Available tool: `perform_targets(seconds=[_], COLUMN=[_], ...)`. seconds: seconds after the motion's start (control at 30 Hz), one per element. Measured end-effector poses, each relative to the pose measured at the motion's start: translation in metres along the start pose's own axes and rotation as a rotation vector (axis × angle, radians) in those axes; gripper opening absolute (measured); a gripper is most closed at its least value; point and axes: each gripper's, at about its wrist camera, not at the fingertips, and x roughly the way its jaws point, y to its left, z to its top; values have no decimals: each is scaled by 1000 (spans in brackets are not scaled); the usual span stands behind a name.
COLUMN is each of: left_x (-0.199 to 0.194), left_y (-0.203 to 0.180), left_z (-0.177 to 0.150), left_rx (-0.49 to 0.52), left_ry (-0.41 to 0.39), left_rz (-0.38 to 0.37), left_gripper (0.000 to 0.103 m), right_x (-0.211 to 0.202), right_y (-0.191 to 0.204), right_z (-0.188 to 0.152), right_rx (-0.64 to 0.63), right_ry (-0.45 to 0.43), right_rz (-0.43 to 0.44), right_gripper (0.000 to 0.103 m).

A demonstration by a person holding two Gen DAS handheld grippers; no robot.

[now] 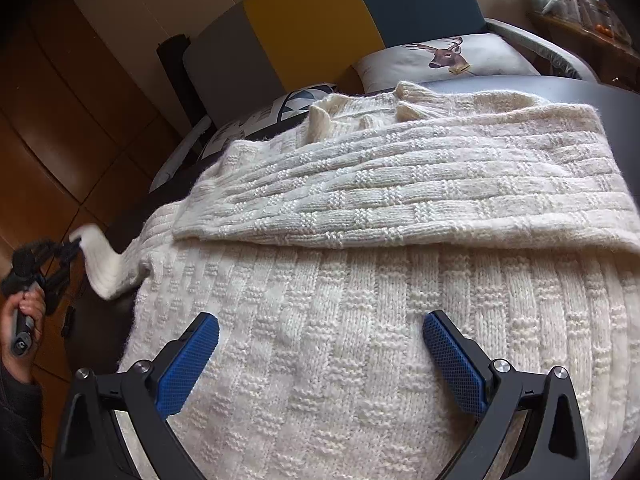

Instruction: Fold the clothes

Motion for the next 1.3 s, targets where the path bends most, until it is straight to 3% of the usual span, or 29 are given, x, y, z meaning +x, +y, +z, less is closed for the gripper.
perform_targets(seconds=[0.17, 0.33, 0.7, 0.83, 0.93, 1.03, 1.17, 1.27, 1.3], left_x=[74, 143, 194, 200, 187, 156, 116, 90, 83], left_y=[-73, -124, -95, -73, -70, -58, -42, -23, -16], left_z=[-53, -119, -232, -258, -250, -230, -205, -189, -185], left_rx=[110, 230, 352, 371, 316, 256, 176, 133, 121], left_ry=[159, 297, 492, 544, 543, 513, 471, 438, 426], left_rz=[-60, -61, 91, 82, 25, -30, -103, -110, -113], left_gripper=[4, 4, 4, 5, 11, 14, 15, 15, 15], right_x=[-1, -4, -9, -15, -23, -32, -14, 11, 17], right_y=[-3, -9, -16, -17, -19, -19, -22, -39, -44], right_z=[-1, -1, -1, 0, 9, 26, 53, 59, 59], right_rx=[16, 41, 49, 76, 132, 183, 301, 473, 522], right_ry=[-6, -17, -20, -4, 6, -51, -80, -83, -83], right_rz=[23, 62, 134, 154, 228, 304, 381, 449, 476], right_gripper=[103, 103, 103, 103, 102, 100, 82, 66, 66])
